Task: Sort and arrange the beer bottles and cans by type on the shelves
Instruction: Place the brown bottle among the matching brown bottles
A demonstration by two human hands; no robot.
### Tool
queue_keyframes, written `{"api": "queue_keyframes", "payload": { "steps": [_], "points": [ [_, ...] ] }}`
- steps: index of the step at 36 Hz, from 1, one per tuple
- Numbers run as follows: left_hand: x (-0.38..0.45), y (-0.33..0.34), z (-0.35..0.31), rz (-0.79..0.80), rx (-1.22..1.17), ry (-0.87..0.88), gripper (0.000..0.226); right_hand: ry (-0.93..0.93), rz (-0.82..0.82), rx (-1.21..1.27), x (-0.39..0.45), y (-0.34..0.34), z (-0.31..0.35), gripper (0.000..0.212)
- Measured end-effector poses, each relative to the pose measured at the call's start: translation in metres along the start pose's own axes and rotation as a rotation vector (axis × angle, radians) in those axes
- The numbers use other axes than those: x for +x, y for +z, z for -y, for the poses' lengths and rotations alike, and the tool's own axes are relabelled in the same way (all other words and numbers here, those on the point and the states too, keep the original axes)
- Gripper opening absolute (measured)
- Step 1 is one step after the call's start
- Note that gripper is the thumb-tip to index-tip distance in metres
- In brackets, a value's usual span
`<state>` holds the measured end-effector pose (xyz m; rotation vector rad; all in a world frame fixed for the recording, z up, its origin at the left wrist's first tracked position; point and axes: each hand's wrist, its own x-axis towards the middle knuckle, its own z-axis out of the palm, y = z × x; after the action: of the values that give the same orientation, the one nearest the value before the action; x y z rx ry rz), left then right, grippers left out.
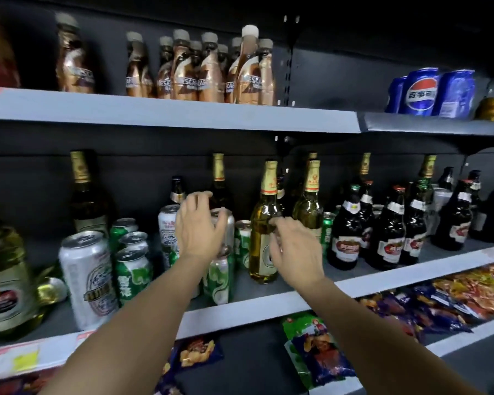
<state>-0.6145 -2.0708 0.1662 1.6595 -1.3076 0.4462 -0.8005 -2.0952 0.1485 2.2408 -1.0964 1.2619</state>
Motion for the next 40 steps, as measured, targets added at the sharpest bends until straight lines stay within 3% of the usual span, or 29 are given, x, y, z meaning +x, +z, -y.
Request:
{"api": "queue_keyframes", "payload": {
  "steps": [5,11,16,22,31,33,35,40],
  "points": [
    [0.008,-0.019,0.028,-0.072,0.16,-0.032,0.032,-0.043,0.055,0.263,0.033,0.027,0.052,0.021],
    [0.027,-0.045,0.062,-0.025,0.284,-0.211,0.041,0.11,0.194,0.483,0.07,0.054,0.086,0.028],
    [0.053,-0.048,0.086,0.132,0.307,-0.371,0.049,0.137,0.359,0.407,0.109,0.08,0.098,0.035],
    [0.089,-0.03,0.121,0.322,0.343,-0.412,0.048,0.269,0.603,0.326,0.151,0.12,0.117,0.042],
    [0.122,0.004,0.13,0.5,0.197,-0.349,0.042,0.514,0.662,0.481,0.184,0.172,0.127,0.046],
    [0.126,0.009,0.131,0.516,0.166,-0.365,0.041,0.514,0.7,0.543,0.187,0.18,0.128,0.039],
    [0.129,0.011,0.133,0.516,0.145,-0.376,0.042,0.51,0.722,0.568,0.189,0.19,0.128,0.047],
    [0.129,0.012,0.136,0.501,0.084,-0.409,0.041,0.484,0.699,0.445,0.187,0.192,0.131,0.039]
  ]
}}
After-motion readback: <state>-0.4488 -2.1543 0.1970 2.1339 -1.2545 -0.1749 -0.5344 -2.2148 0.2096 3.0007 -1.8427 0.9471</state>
